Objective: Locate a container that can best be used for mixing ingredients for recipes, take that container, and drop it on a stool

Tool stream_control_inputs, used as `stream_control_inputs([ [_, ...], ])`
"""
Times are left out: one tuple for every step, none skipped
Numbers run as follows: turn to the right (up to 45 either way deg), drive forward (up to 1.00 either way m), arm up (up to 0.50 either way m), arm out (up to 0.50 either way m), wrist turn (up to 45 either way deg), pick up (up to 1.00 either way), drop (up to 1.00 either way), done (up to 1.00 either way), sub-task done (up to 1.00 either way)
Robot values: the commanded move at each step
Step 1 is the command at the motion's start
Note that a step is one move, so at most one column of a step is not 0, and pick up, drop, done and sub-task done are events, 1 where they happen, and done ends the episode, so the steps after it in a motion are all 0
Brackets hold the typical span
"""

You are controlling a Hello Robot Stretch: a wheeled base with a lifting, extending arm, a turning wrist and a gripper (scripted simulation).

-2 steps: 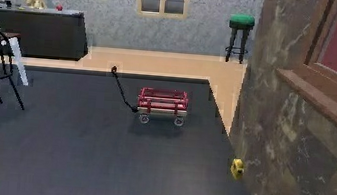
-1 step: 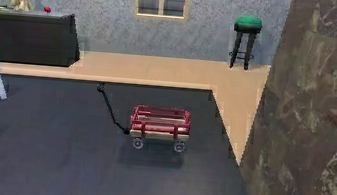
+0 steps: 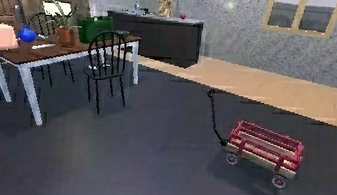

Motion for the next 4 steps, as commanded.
stream_control_inputs([
  [-3.0,0.00,0.00,0.00,0.0,0.00,0.00,0.00,0.00],
  [0.0,1.00,0.00,0.00,0.0,0.00,0.00,0.00,0.00],
  [0.0,1.00,0.00,0.00,0.0,0.00,0.00,0.00,0.00],
  [3.0,0.00,0.00,0.00,0.0,0.00,0.00,0.00,0.00],
])
